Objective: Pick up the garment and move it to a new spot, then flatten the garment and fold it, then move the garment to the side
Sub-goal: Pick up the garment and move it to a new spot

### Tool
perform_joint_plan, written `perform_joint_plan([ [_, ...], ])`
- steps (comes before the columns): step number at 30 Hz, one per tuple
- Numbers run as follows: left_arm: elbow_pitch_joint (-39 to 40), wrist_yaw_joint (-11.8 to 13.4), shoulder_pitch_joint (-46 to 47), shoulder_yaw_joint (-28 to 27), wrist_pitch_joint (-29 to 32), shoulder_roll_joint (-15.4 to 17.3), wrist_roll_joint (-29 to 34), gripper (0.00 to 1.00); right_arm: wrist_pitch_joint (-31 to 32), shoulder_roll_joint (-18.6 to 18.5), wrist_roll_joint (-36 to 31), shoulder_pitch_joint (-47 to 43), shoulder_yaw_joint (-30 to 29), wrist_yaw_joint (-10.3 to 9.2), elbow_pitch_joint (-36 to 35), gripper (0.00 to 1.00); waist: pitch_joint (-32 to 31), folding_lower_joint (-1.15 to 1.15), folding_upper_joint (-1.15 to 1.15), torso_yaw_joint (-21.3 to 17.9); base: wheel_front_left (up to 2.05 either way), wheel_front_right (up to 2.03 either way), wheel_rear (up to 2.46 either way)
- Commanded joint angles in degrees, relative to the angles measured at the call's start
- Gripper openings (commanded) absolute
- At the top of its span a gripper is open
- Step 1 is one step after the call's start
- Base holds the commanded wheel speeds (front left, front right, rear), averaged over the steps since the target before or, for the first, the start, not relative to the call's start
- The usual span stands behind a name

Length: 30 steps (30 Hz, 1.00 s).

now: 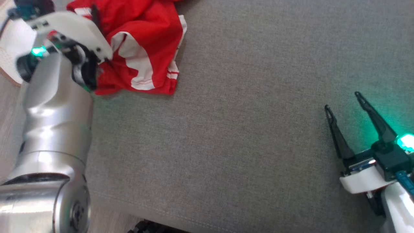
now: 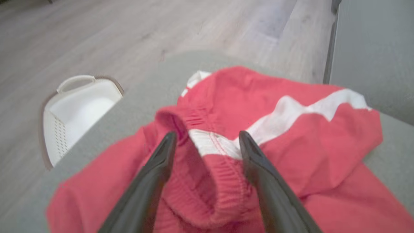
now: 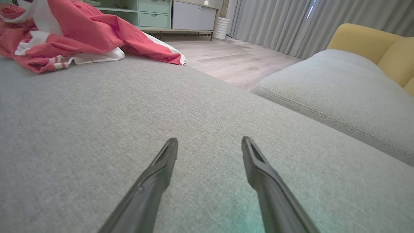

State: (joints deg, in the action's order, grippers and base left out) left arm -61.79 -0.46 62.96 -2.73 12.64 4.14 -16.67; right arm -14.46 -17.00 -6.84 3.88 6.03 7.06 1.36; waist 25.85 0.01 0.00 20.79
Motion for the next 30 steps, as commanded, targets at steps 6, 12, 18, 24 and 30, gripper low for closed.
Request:
perform_joint_plan([
  [6, -4.9, -0.2, 1.3, -1.1, 1.1, 2.5, -1.2, 1.00, -0.5, -1.2, -0.8, 1.3, 0.2, 0.43, -2.4, 1.00, 2.7, -0.01, 0.00, -0.8, 0.00, 0.00, 0.00],
  [12, -5.2, -1.5, 2.7, -1.2, -8.7, 3.5, -1.5, 0.00, -0.5, -0.4, -0.3, 1.8, 0.0, 0.43, -1.3, 1.00, 2.0, -0.01, 0.00, -1.3, 0.00, 0.00, 0.00],
  [18, -5.4, -3.8, 6.0, 0.7, -15.7, 5.0, -0.2, 0.00, -0.5, 1.8, 0.1, 2.4, 1.0, 0.43, 0.1, 1.00, -2.3, -0.01, 0.00, -2.7, 0.00, 0.00, 0.00],
  [24, -5.8, -5.5, 9.6, 3.4, -17.9, 7.0, 1.4, 0.00, -0.5, 5.7, 0.7, 2.6, 2.6, 0.43, 1.9, 1.00, -9.1, -0.01, 0.00, -6.2, 0.00, 0.00, 0.00],
  [30, -5.1, -6.7, 12.7, 6.6, -18.1, 7.5, 2.2, 0.00, -0.5, 9.9, 1.3, 1.5, 2.8, 0.43, 3.4, 1.00, -16.2, -0.01, 0.00, -11.7, 0.00, 0.00, 0.00],
])
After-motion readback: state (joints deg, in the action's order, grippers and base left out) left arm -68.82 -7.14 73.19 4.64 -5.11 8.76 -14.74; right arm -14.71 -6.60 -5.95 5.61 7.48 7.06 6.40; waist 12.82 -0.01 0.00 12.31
